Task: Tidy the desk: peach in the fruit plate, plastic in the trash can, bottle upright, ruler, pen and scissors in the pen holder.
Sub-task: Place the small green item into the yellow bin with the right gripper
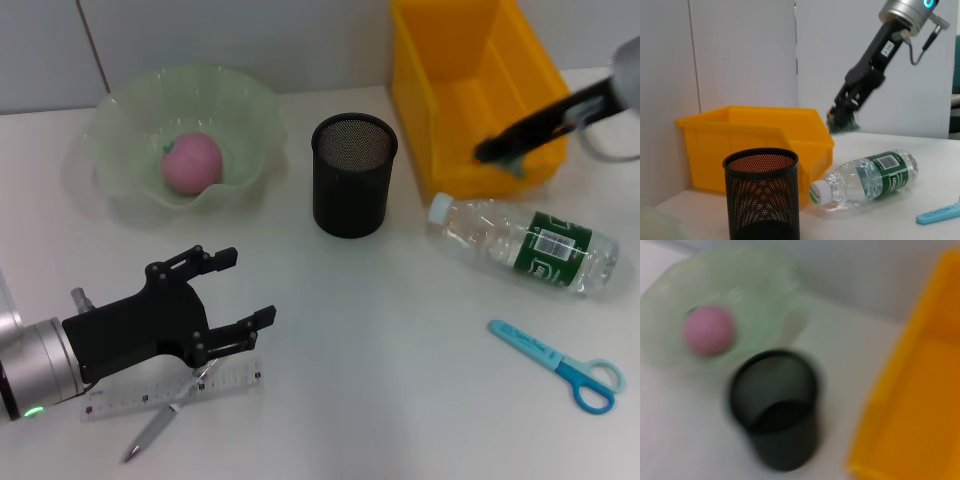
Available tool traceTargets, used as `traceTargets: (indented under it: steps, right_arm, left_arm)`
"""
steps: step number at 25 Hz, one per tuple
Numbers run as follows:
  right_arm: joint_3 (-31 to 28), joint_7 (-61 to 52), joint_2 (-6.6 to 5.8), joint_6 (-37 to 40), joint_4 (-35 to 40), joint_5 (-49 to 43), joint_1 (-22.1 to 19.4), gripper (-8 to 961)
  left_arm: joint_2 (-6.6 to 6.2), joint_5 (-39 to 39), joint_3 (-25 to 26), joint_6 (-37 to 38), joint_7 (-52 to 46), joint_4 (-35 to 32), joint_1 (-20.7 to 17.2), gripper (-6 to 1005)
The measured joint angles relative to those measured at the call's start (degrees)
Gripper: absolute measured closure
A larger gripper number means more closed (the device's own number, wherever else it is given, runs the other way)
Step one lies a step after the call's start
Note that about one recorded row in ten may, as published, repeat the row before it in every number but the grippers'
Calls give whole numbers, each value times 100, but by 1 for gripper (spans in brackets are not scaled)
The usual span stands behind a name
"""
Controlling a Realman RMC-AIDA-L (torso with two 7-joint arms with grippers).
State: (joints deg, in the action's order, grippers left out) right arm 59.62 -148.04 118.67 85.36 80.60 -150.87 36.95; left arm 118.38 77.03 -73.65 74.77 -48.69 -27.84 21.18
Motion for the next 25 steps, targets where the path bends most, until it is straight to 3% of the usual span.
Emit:
traceTargets:
  steps: [5,9,13,17,25]
  right_arm:
    - [-403,1,-23,-874,44,-173,-18,478]
    - [-392,68,-56,-2067,-853,-194,176,477]
    - [-379,219,-69,-2552,-1393,-193,371,477]
    - [-308,705,-3,-3177,-2050,-178,582,477]
    - [-90,834,22,-3267,-2113,-171,600,250]
  left_arm:
    - [10,2,-21,6,0,14,0,168]
    - [10,4,-25,19,0,17,0,168]
    - [9,4,-27,23,0,16,0,168]
    - [10,1,-27,28,0,16,0,168]
    - [9,5,-27,29,0,16,25,168]
